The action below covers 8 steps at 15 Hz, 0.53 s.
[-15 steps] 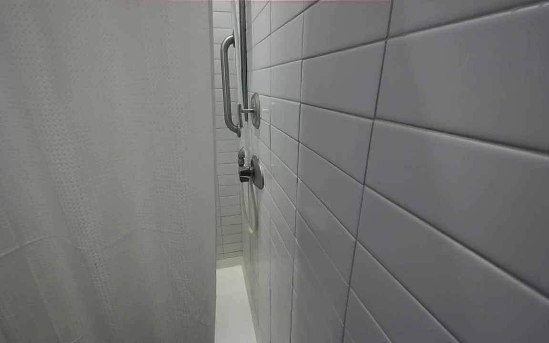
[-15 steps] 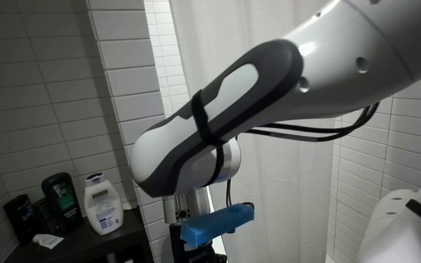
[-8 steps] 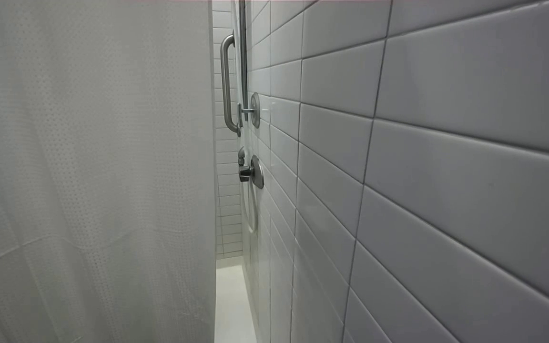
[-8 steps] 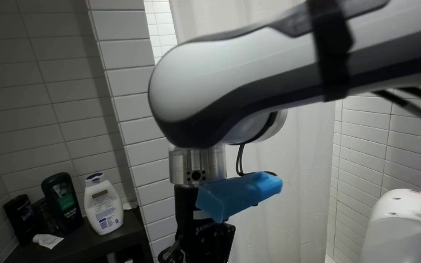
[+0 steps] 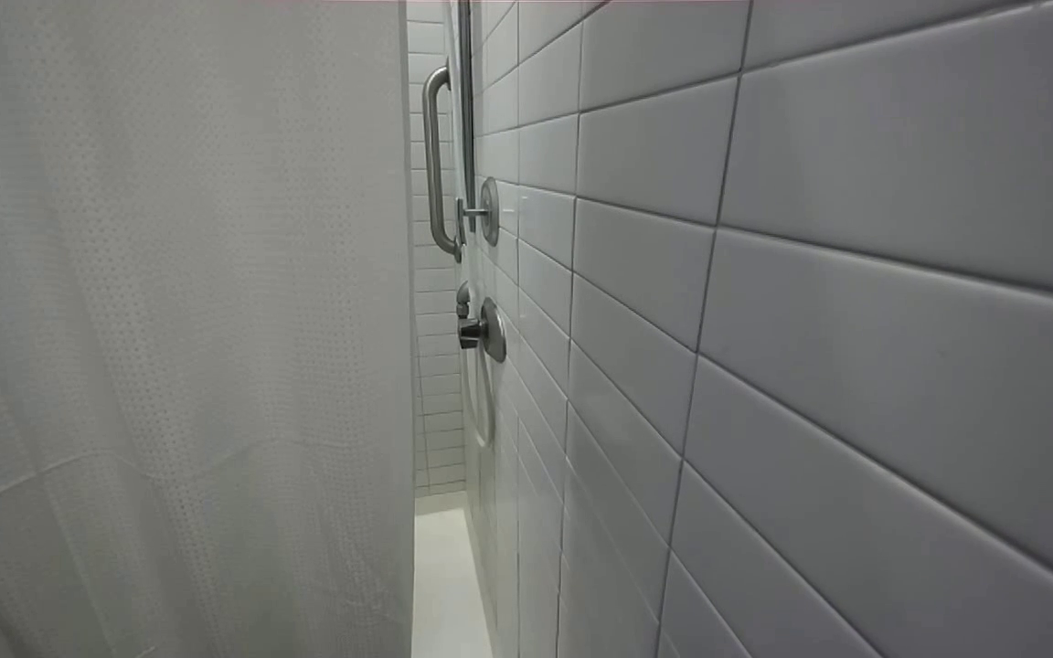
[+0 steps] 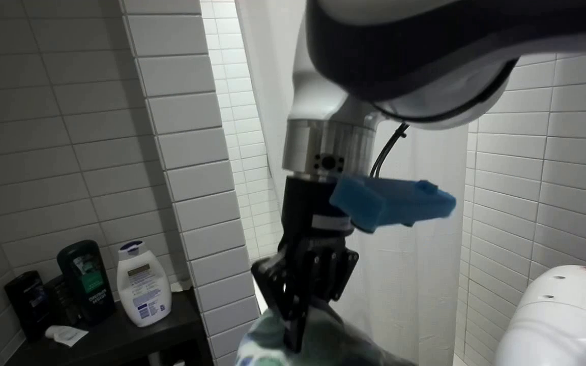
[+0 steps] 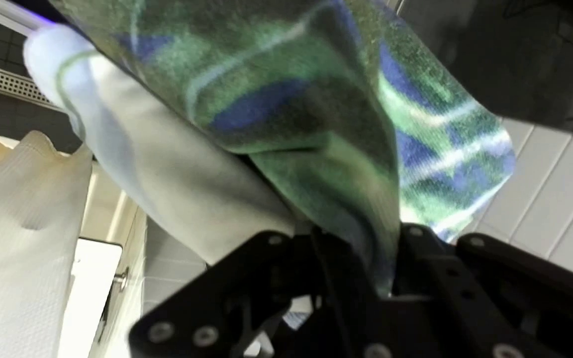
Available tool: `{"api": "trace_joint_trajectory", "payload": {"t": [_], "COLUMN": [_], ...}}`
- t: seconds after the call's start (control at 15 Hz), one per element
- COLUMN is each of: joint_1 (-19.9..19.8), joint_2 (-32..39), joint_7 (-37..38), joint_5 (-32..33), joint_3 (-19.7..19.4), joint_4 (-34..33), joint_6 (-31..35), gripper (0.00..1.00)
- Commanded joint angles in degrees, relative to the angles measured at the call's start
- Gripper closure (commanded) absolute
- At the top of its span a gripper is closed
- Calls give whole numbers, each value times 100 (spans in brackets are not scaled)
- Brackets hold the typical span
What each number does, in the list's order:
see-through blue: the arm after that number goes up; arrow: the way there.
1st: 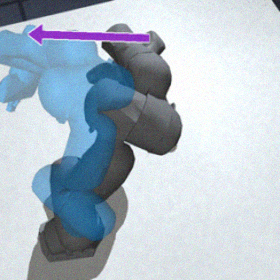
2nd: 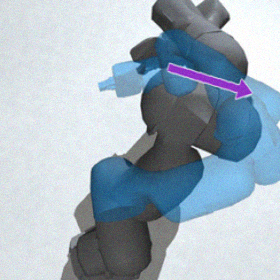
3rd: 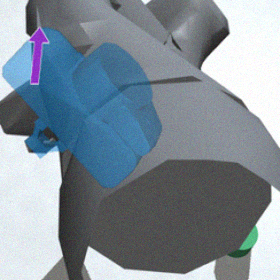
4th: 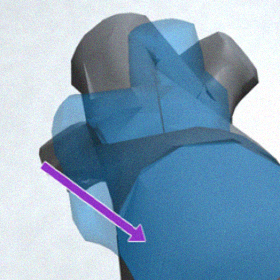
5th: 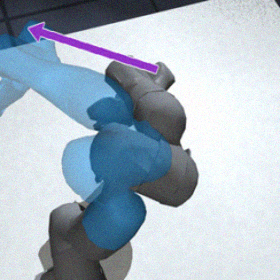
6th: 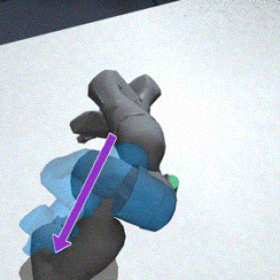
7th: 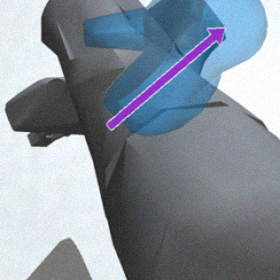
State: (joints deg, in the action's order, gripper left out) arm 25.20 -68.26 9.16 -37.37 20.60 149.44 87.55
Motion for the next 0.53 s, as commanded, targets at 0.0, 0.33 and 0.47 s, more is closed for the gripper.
{"api": "trace_joint_trajectory", "payload": {"t": [0.0, 0.33, 0.47], "joint_1": [-810, -1334, -1409], "joint_2": [216, 604, 686], "joint_7": [-438, -946, -1086], "joint_5": [53, -390, -480], "joint_3": [-533, -934, -952], "joint_4": [-682, -1402, -1543], "joint_6": [93, 545, 718], "gripper": [95, 95, 95]}}
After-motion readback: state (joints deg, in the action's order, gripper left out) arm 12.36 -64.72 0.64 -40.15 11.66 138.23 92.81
